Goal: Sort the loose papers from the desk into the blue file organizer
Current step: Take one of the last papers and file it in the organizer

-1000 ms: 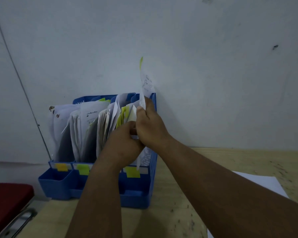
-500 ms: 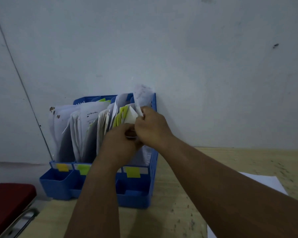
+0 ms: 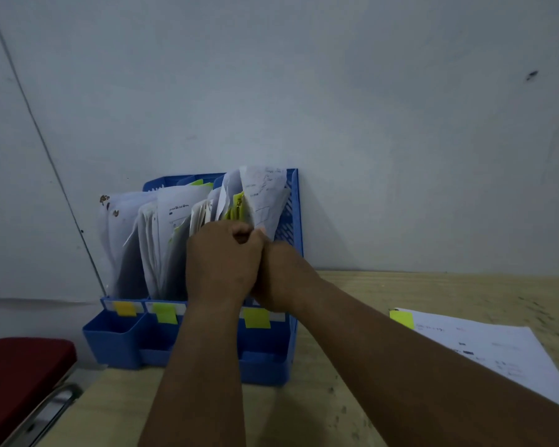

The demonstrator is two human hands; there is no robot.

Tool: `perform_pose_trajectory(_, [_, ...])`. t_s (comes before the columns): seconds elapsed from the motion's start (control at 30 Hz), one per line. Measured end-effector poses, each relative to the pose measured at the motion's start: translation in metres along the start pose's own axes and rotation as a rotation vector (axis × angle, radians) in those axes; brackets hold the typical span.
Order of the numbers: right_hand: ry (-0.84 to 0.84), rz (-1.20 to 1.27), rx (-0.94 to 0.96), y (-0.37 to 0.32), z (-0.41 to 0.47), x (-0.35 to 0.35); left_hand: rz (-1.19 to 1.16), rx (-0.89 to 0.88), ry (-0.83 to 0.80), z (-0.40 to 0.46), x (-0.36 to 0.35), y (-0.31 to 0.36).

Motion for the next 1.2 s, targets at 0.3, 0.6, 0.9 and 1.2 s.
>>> perform_pose_trajectory(0.3, [-0.086,0.089,-0.174,0.006,0.014,-0.018,0.081,0.06,0.096,0.001,0.008,-0.006])
perform_pose_trajectory(0.6, [-0.089,0.106,-0.246,0.009,0.011,-0.023,0.082,0.171,-0.059,0.003,0.002,-0.022])
perform_pose_trajectory(0.9, [0.054,0.16,-0.213,0.001,0.002,-0.005,0.106,0.221,-0.075,0.004,0.001,-0.031])
perform_pose_trajectory(1.2, [0.003,0.289,-0.249,0.009,-0.003,-0.005,0.043,0.137,0.024,0.006,0.016,-0.016])
Point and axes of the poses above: each hand's wrist, its own z-axis towards the middle knuckle, its own x-axis out of the back of the hand, y = z × x, the point moved 5 cm from there along z, towards the middle knuckle, and after that the axes turned 5 degrees about -y, right-handed, at the moved point
